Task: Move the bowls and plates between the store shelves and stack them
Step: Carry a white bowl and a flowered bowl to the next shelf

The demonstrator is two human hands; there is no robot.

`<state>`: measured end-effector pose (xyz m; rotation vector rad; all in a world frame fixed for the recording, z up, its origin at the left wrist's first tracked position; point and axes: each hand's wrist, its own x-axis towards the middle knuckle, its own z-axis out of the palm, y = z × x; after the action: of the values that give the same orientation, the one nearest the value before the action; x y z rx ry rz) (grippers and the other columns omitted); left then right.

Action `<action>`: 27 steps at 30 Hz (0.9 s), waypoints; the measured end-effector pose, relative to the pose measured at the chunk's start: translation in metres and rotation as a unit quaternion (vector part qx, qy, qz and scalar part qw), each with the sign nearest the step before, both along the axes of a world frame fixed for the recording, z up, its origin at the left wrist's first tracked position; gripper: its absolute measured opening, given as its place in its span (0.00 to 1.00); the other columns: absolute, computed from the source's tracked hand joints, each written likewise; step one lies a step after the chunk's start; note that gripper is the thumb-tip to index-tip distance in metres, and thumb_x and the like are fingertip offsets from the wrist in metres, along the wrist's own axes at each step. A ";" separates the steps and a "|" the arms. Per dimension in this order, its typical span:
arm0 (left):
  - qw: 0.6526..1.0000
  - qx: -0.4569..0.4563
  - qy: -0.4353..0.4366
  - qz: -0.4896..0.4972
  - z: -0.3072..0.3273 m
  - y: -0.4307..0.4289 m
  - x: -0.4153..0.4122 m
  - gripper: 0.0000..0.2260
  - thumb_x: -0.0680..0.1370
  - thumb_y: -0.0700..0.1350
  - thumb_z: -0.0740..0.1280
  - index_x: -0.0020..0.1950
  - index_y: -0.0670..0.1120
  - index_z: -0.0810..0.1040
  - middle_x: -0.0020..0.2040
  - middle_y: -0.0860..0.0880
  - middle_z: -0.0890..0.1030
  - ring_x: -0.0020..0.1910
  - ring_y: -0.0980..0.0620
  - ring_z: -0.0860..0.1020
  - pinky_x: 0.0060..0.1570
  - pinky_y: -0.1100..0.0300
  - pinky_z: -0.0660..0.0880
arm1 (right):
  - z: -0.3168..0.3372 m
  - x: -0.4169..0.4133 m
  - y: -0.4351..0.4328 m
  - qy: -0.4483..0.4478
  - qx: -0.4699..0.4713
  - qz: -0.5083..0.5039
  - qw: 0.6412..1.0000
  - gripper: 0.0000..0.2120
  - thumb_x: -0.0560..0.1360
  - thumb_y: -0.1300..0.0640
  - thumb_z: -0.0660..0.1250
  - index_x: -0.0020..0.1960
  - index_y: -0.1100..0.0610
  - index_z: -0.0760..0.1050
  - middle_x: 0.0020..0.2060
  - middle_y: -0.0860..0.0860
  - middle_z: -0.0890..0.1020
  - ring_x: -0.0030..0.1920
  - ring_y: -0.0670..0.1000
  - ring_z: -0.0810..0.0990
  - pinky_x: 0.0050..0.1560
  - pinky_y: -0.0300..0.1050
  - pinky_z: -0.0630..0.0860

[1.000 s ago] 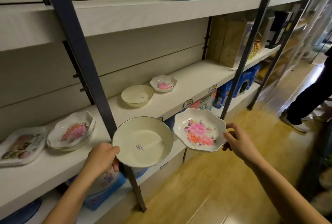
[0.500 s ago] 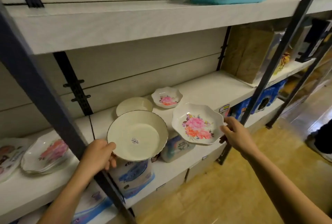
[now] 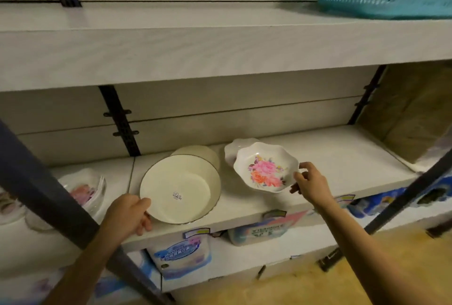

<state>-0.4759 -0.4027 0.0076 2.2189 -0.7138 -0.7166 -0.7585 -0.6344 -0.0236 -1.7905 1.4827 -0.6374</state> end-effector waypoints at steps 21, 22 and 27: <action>0.989 -0.004 -0.022 0.143 -0.013 -0.020 -0.017 0.19 0.79 0.40 0.58 0.28 0.39 0.75 0.17 0.49 0.75 0.25 0.48 0.72 0.32 0.60 0.69 | -0.058 0.077 -0.107 0.075 0.011 0.064 0.995 0.15 0.78 0.57 0.56 0.61 0.63 0.64 0.50 0.64 0.81 0.54 0.64 0.78 0.52 0.51 0.73; 0.989 -0.006 -0.021 0.147 -0.013 -0.019 -0.017 0.19 0.79 0.40 0.58 0.29 0.39 0.75 0.16 0.49 0.75 0.25 0.48 0.72 0.31 0.60 0.69 | -0.060 0.077 -0.109 0.084 0.007 0.070 0.994 0.14 0.78 0.56 0.56 0.61 0.62 0.64 0.50 0.64 0.82 0.54 0.63 0.78 0.51 0.51 0.73; 0.988 -0.014 -0.020 0.153 -0.013 -0.017 -0.013 0.20 0.78 0.41 0.58 0.28 0.38 0.75 0.18 0.49 0.76 0.25 0.47 0.72 0.33 0.59 0.69 | -0.061 0.072 -0.123 0.110 0.009 0.081 0.991 0.13 0.78 0.57 0.56 0.60 0.61 0.67 0.48 0.64 0.83 0.53 0.62 0.79 0.48 0.49 0.72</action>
<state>-0.4887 -0.4198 -0.0058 2.2554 -0.3845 -0.5057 -0.6866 -0.7573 -0.0845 -1.9947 1.4599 -0.3531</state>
